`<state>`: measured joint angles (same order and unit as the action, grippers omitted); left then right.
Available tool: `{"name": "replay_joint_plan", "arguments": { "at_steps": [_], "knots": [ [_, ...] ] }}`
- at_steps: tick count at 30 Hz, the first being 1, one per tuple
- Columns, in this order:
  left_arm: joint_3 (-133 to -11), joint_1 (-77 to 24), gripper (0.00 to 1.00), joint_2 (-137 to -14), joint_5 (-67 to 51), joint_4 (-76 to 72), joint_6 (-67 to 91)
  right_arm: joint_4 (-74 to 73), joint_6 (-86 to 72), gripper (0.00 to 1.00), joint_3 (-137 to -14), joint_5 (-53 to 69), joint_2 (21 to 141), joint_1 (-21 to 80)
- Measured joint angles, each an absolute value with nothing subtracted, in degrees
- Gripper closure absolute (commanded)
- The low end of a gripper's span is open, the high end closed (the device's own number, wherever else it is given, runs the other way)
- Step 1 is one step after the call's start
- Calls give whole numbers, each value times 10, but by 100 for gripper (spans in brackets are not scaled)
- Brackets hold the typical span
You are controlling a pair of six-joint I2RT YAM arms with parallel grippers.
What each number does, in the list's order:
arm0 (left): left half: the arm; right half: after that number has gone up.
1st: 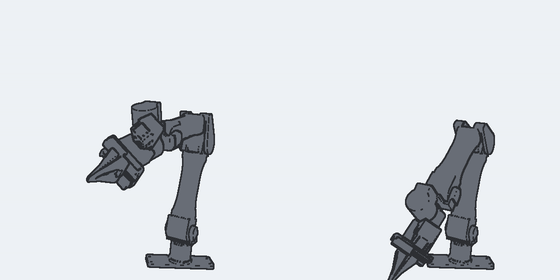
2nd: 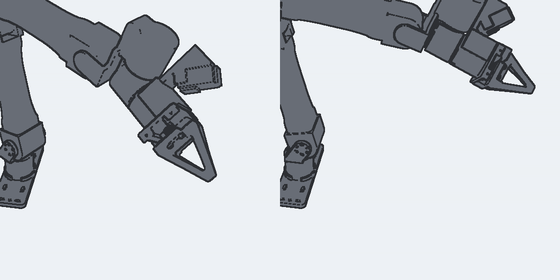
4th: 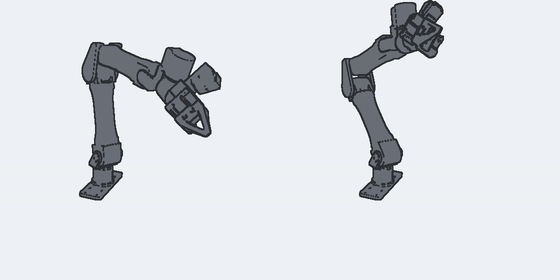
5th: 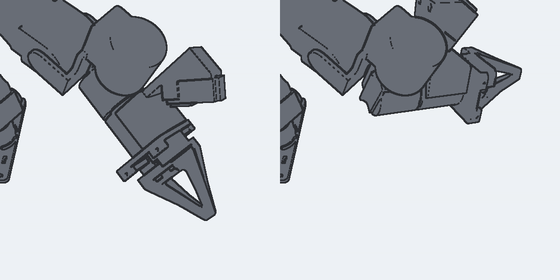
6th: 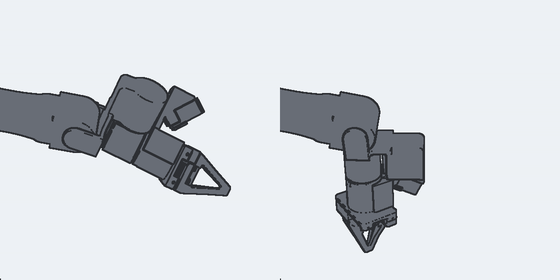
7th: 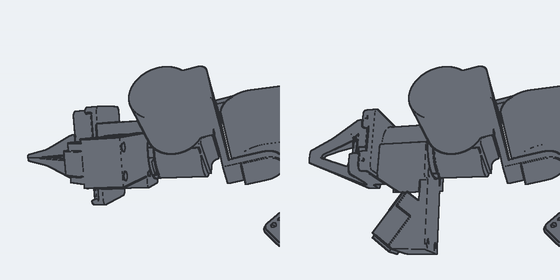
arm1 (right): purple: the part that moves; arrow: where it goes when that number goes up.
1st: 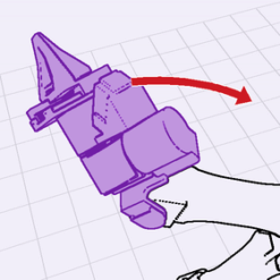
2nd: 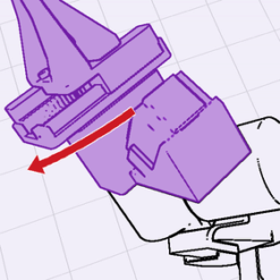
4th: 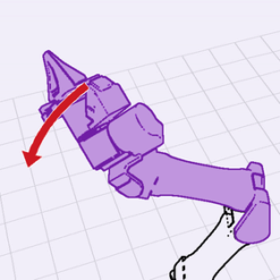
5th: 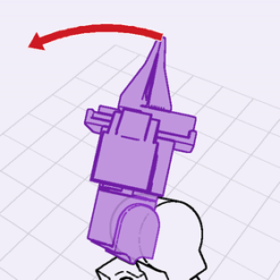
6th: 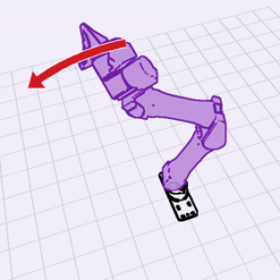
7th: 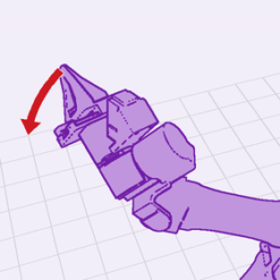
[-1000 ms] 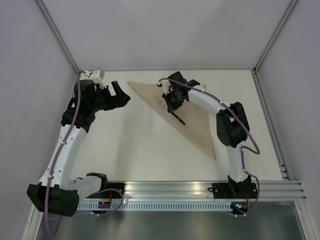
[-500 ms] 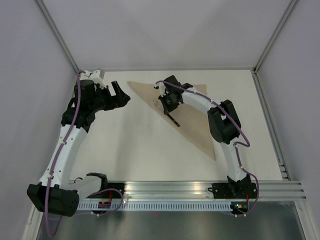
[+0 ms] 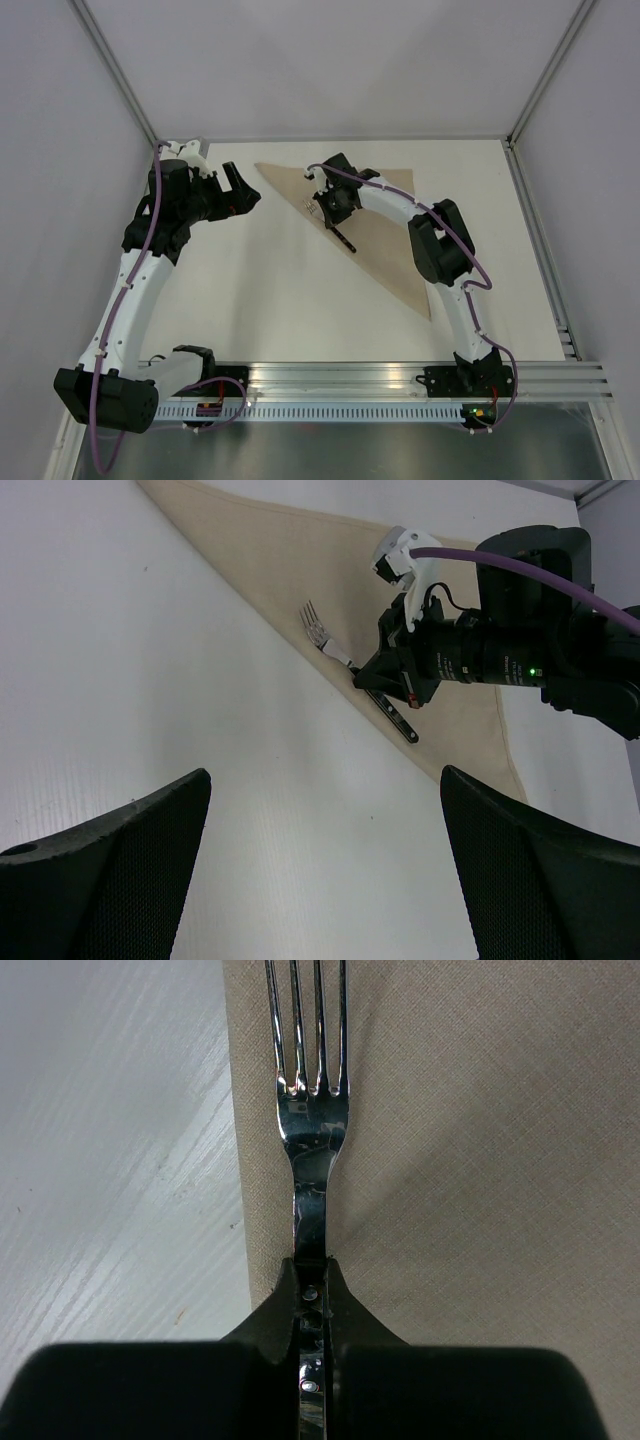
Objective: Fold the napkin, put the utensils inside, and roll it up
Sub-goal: Place the utensil onto the napkin
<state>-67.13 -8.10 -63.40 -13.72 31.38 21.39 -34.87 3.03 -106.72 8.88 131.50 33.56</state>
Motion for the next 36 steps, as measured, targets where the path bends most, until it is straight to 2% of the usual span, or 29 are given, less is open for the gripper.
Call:
{"name": "replay_joint_plan", "arguments": {
  "at_steps": [25, 28, 29, 34, 36],
  "knots": [
    [-671, -81, 1, -642, -137, 314, 214, -351, 58, 100, -1088, 75, 1337, 344],
    [-671, -81, 0, -644, -137, 314, 214, -351, 58, 89, -1089, 75, 1338, 344],
    [-671, -81, 0, -645, -137, 314, 214, -351, 58, 81, -1089, 75, 1338, 344],
    [-671, -81, 0, -650, -136, 314, 214, -352, 57, 56, -1089, 76, 1338, 344],
    [-671, -81, 0, -651, -136, 314, 214, -353, 55, 51, -1092, 76, 1338, 344]
  ]
}}
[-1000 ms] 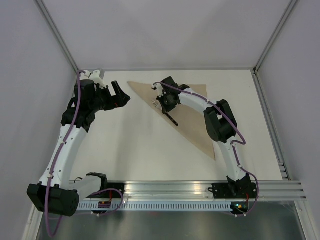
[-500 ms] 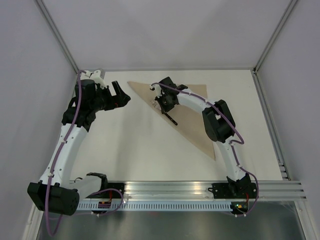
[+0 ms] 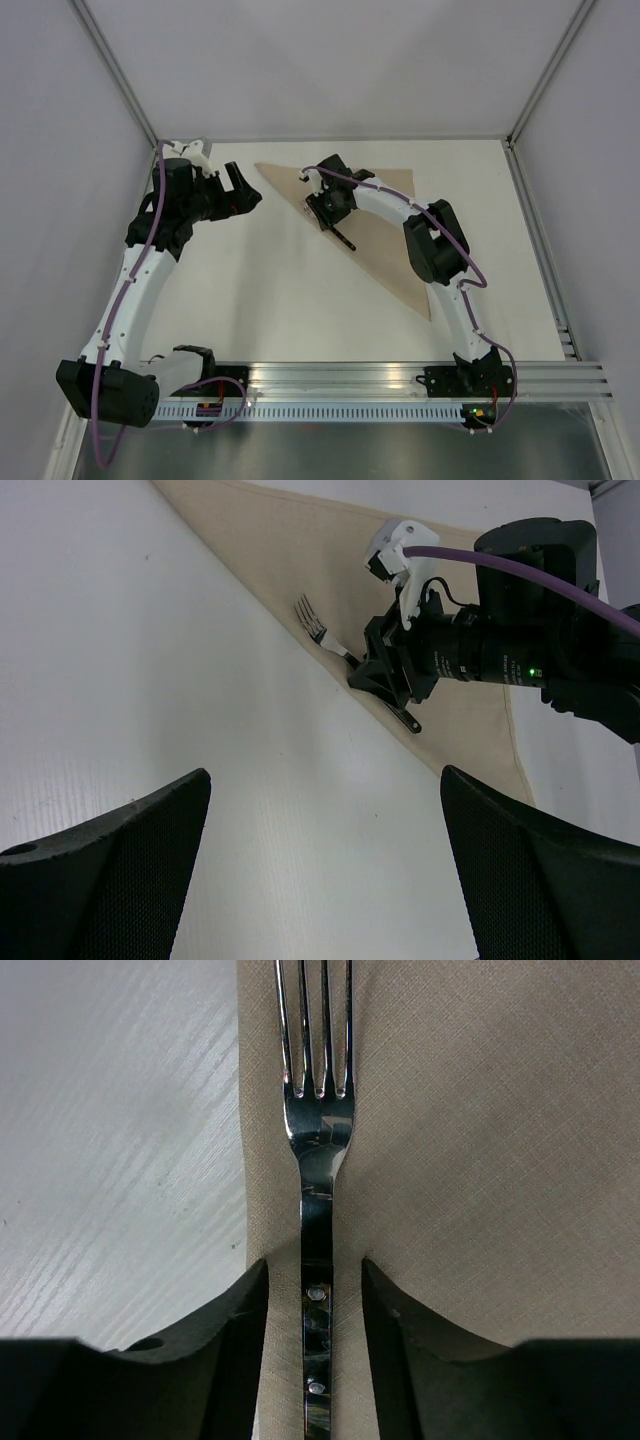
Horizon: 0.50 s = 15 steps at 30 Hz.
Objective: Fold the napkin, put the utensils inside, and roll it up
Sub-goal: Place the utensil onto the napkin
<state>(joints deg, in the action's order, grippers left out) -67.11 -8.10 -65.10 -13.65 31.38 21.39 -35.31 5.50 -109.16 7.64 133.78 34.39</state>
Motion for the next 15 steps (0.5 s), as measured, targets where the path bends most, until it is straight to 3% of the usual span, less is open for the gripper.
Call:
{"name": "replay_joint_plan", "arguments": {
  "at_steps": [10, 15],
  "knots": [
    [-671, -88, 0, -666, -140, 293, 213, -383, 46, 39, -1107, 77, 1309, 341],
    [-670, -220, 0, -689, -80, 233, 196, -389, 19, 37, -1110, 106, 1222, 304]
  ]
}}
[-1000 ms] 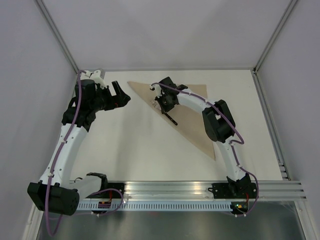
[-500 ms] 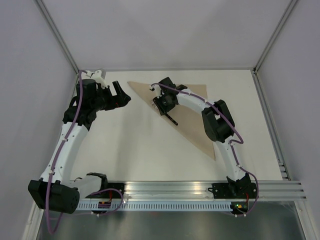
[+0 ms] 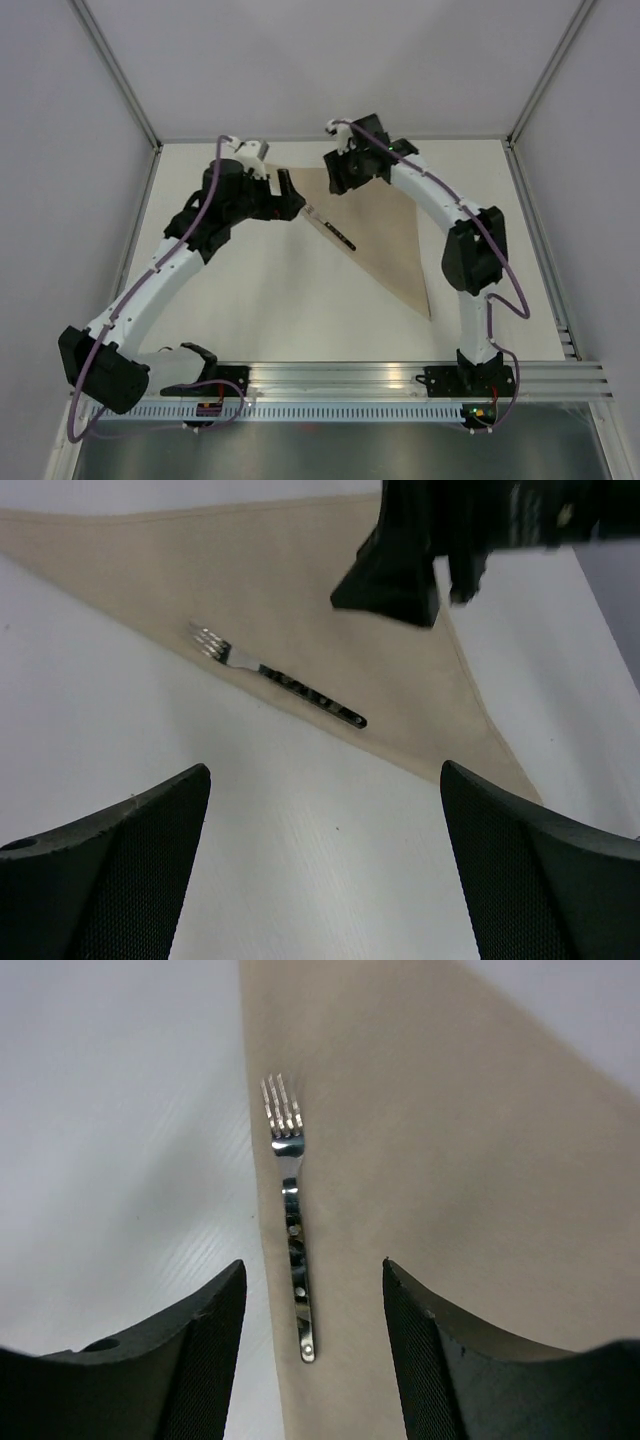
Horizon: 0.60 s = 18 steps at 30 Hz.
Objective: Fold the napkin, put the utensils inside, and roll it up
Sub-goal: Place the utensil onto the napkin, then fold the napkin
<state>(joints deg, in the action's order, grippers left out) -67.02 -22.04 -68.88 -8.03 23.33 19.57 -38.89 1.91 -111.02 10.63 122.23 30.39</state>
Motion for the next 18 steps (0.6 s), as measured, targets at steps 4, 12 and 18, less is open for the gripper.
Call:
{"name": "replay_joint_plan", "arguments": {
  "at_steps": [4, 12, 18],
  "knots": [
    [-643, -358, 0, -710, -13, 163, 160, -376, -22, 35, -1105, 156, 1117, 195],
    [-536, -592, 8, -804, 105, 0, 60, -345, -51, 35, -993, 176, 937, -36],
    [-548, -734, 13, -965, 175, -80, -17, -363, -42, 36, -927, 187, 923, -51]
  ]
}}
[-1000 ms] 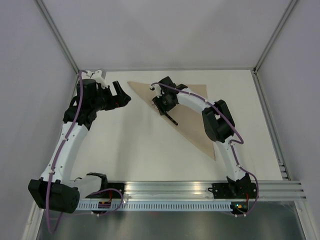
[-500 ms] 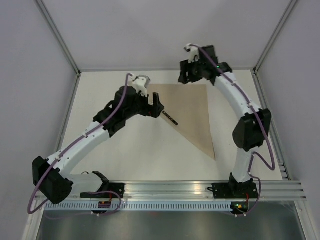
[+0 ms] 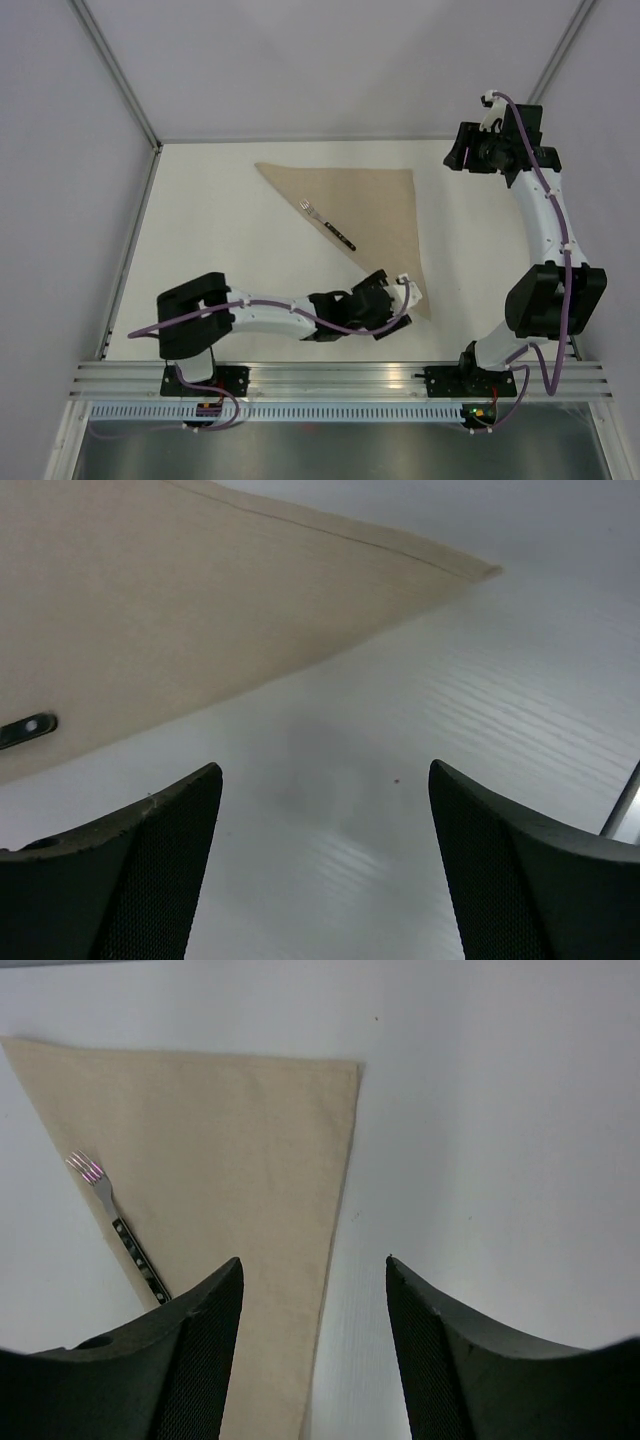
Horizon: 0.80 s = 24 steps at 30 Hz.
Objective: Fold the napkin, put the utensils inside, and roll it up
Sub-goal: Fold the napkin
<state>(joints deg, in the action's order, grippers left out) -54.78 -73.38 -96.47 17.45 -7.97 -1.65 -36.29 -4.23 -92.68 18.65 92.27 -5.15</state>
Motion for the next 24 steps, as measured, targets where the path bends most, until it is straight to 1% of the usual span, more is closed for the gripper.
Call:
{"name": "replay_joint_plan", "arguments": {
  "at_steps": [4, 8, 11, 17, 24],
  "knots": [
    [-583, -796, 16, -1053, 202, -100, -60, -383, -34, 36, -914, 187, 923, -68],
    [-604, -825, 18, -1092, 219, -126, -90, -383, -30, 36, -914, 186, 923, -80],
    [-615, -829, 19, -1108, 226, -148, -105, -382, -30, 37, -914, 186, 923, -83],
    [-634, -828, 28, -1146, 238, -192, -119, -381, -30, 37, -907, 186, 922, -82],
    [-665, -828, 32, -1199, 250, -236, -124, -377, -30, 38, -895, 187, 922, -82]
  ]
}}
